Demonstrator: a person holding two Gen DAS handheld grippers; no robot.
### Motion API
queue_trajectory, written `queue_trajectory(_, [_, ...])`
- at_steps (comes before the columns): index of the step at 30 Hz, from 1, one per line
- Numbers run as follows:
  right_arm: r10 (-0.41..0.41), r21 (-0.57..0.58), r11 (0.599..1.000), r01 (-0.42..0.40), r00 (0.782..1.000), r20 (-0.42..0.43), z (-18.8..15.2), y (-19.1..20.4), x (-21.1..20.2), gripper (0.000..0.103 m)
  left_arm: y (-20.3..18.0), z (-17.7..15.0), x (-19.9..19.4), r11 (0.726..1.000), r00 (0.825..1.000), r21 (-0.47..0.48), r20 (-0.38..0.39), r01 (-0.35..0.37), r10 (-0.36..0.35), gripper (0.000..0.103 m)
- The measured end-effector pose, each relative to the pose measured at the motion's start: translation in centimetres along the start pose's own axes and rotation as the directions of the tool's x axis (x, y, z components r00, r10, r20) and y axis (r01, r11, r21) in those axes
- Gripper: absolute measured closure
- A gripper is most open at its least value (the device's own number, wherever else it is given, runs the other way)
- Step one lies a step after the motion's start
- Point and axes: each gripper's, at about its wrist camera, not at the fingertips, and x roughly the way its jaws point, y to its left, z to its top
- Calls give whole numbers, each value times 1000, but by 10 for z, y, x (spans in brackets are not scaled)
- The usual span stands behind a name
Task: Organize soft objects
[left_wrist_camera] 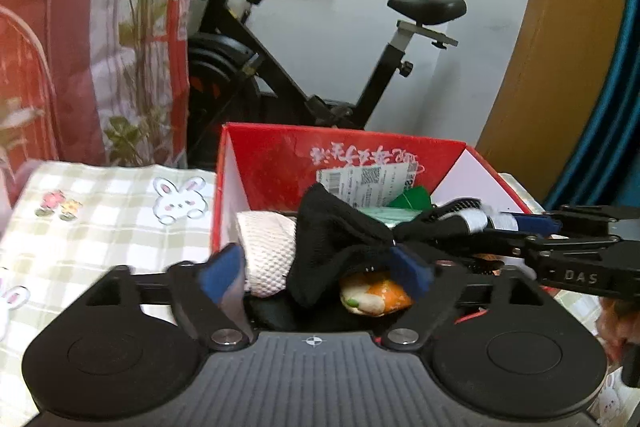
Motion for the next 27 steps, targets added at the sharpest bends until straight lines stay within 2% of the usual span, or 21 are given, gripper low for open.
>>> queue_trajectory(1, [-7, 5, 1000, 7, 1000, 6, -1, -1, -6, 63, -2, 1, -5, 1000, 1000, 5, 12, -7, 7, 6])
queue_trajectory(3, [-11, 8, 1000, 10, 1000, 22, -1, -2, -18, 48, -5, 3, -17, 1000, 999, 16, 37, -15, 14, 3])
queue_trajectory(4, [-14, 6, 1000, 14, 999, 33, -1, -1, -25, 44, -7, 5, -23, 1000, 999, 20, 46, -23, 22, 0])
queue_trajectory(7, [-23, 4, 1000, 23, 997, 67, 2, 2, -45, 26, -14, 10, -40, 997, 995, 24, 66, -76, 74, 0])
queue_trajectory(9, [-27, 14, 1000, 26, 995, 100, 4, 5, -60, 7, -18, 14, -53, 994, 991, 22, 82, -111, 109, 0])
queue_trajectory(11, [-30, 22, 999, 28, 990, 135, 8, 6, -76, 1, -21, 17, -65, 989, 984, 22, 102, -147, 145, 0])
queue_trajectory(14, [-40, 37, 999, 34, 983, 179, 14, 10, -100, 0, -25, 24, -87, 981, 974, -8, 113, -196, 196, 0])
queue_trajectory(17, [-57, 60, 997, 44, 973, 222, 23, 13, -126, 0, -25, 30, -110, 989, 977, -15, 150, -150, 151, 0])
queue_trajectory(19, [-72, 74, 996, 55, 965, 251, 29, 15, -146, 0, -27, 35, -127, 987, 972, -19, 170, -162, 163, 0])
queue_trajectory(24, [-153, 108, 986, 123, 925, 348, 36, 28, -201, 0, -46, 43, -172, 973, 944, 12, 247, -230, 220, 0])
queue_trajectory(25, [-173, 115, 984, 139, 912, 371, 36, 31, -213, 0, -50, 44, -180, 971, 940, 9, 253, -240, 230, 0])
queue_trajectory(27, [-196, 131, 979, 157, 903, 383, 36, 33, -230, 0, -56, 46, -197, 972, 939, 2, 259, -237, 228, 0])
